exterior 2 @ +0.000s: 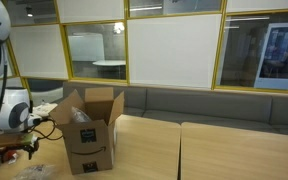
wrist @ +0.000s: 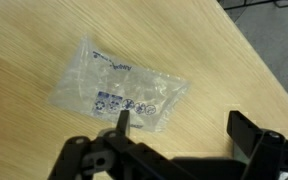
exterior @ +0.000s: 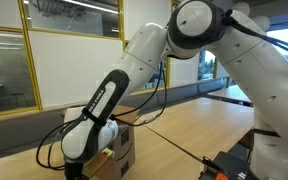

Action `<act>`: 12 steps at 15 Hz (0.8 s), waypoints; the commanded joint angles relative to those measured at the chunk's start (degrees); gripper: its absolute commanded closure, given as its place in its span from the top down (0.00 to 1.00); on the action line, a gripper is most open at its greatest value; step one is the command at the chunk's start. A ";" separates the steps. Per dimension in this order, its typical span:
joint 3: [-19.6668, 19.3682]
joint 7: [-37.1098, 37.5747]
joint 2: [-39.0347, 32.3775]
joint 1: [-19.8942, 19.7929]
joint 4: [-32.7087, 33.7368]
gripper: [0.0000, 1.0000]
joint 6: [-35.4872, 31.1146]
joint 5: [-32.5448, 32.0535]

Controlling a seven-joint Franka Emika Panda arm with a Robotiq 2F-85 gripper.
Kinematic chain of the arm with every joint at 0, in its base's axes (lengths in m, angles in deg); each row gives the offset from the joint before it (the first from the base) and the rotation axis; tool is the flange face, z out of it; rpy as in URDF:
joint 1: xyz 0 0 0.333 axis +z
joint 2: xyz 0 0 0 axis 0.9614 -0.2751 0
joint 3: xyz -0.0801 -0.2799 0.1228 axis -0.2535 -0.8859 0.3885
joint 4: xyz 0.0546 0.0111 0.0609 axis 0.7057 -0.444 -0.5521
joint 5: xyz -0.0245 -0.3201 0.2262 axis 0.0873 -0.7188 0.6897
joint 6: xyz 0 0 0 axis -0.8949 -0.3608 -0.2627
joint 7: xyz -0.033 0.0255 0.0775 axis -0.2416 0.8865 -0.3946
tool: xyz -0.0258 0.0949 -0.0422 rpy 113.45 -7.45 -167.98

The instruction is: Put the objects on the table into the cardboard box

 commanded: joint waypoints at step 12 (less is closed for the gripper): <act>3.13 -26.36 -9.00 -7.78 2.60 1.00 -3.81 -12.90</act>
